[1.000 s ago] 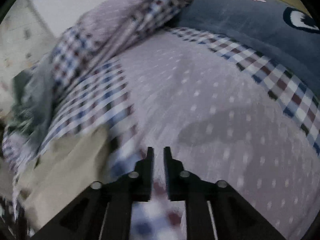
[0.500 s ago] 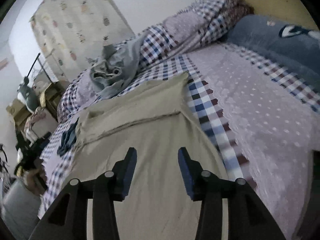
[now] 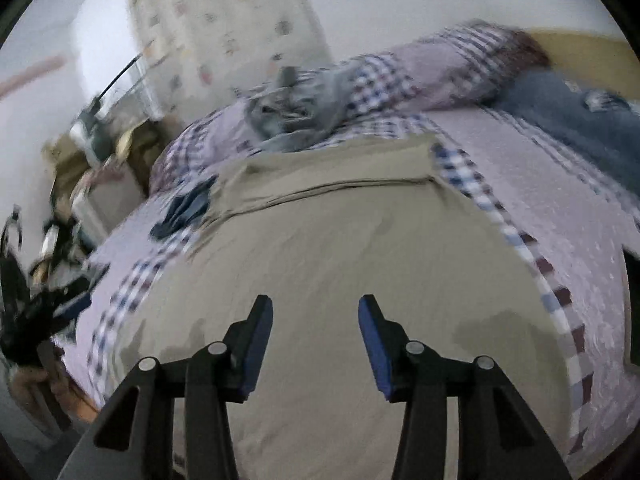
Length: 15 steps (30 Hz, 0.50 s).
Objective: Fold clothes
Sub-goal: 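Release the beige garment with both grippers and lay it flat on the bed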
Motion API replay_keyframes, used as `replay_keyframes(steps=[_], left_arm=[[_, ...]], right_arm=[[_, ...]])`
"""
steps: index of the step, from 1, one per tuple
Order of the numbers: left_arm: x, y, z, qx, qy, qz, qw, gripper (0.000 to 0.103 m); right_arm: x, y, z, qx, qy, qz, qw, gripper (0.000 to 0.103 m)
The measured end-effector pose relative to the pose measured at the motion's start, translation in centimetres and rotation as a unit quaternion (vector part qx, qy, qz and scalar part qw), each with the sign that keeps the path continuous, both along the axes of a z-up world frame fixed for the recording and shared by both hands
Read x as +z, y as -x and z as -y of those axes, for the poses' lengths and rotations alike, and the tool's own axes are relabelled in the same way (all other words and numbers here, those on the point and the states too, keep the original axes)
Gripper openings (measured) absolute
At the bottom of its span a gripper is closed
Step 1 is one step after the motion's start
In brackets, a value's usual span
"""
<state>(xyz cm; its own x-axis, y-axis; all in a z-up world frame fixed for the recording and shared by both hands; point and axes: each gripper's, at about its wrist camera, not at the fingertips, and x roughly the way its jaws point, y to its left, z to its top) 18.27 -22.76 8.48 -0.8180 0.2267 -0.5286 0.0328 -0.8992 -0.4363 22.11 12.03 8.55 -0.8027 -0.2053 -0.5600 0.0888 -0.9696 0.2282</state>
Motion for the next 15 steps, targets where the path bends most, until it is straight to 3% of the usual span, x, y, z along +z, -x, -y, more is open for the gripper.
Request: replay_keyframes(steps=[4, 7, 10, 15], left_arm=[[-0.8, -2.2, -1.0, 0.014, 0.044, 0.019, 0.9988, 0.088], [-1.5, -3.4, -0.2, 0.04, 0.042, 0.039, 0.9975, 0.088], [-2.5, -4.5, 1.9, 0.078, -0.003, 0.064, 0.9949, 0.088], [-4.4, -5.9, 4.0, 0.084, -0.089, 0.09, 0.9884, 0.088]], right_arm=[[0.2, -2.1, 3.7, 0.033, -0.047, -0.025, 0.998, 0.053], [-0.1, -3.3, 5.6, 0.053, -0.078, -0.035, 0.995, 0.054], [-0.8, -3.9, 6.7, 0.065, -0.098, -0.032, 0.993, 0.055], [-1.6, -3.4, 7.0, 0.074, -0.092, -0.017, 0.993, 0.055]])
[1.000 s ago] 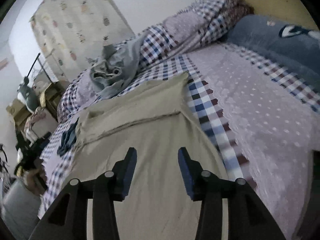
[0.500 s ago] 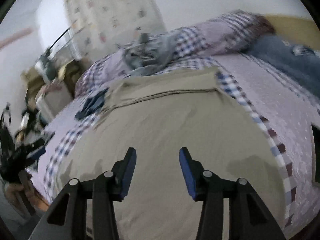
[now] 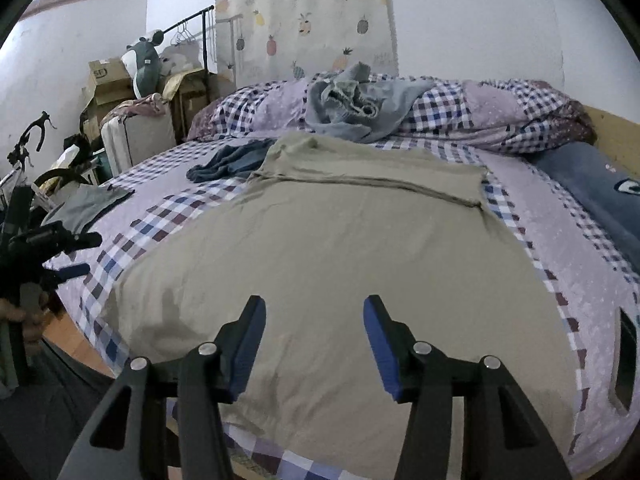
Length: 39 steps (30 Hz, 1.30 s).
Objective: Fold clothes
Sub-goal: 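Release the beige garment with both grippers and lay it flat on the bed, then smooth the flattened beige garment with the right gripper while the left gripper hovers nearby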
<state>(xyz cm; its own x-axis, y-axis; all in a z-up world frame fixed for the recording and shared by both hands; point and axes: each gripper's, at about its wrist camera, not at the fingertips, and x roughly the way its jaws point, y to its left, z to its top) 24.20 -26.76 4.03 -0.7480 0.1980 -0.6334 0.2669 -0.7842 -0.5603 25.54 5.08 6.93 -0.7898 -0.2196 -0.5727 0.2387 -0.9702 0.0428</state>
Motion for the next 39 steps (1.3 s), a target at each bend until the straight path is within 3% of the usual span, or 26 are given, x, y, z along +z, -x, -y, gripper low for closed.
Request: replay_keyframes(steps=[5, 11, 15, 20, 26, 28, 32, 39], left_arm=[[-1.9, -0.3, 0.3, -0.013, -0.05, 0.03, 0.9982, 0.088], [-3.2, -0.3, -0.1, -0.014, -0.053, 0.056, 0.9969, 0.088], [-4.2, -0.1, 0.3, -0.008, -0.06, 0.078, 0.9951, 0.088], [-5.3, 1.0, -0.5, -0.043, -0.061, 0.102, 0.9919, 0.088], [-5.8, 0.0, -1.1, -0.07, -0.099, 0.088, 0.9887, 0.088], [-5.8, -0.2, -1.2, -0.07, -0.112, 0.086, 0.9875, 0.088], [-6.4, -0.3, -1.4, -0.056, -0.138, 0.086, 0.9852, 0.088], [-7.5, -0.4, -2.1, -0.048, -0.193, 0.075, 0.9772, 0.088]], right_arm=[[0.2, 0.4, -0.3, -0.001, 0.017, -0.001, 1.0, 0.055], [-0.3, 0.9, -0.8, -0.008, 0.031, 0.015, 0.999, 0.055], [-0.4, 0.6, -0.7, -0.011, 0.013, 0.009, 1.0, 0.055], [-0.4, 0.3, -0.5, -0.015, -0.012, 0.001, 1.0, 0.055], [-1.1, -0.9, 0.1, -0.021, -0.041, -0.008, 0.999, 0.06], [-1.2, -1.2, 0.5, -0.009, -0.045, -0.015, 0.999, 0.075], [-1.5, -1.1, 1.3, -0.003, -0.057, -0.03, 0.998, 0.079], [-2.7, 0.6, 2.4, 0.017, -0.034, -0.011, 0.999, 0.08]])
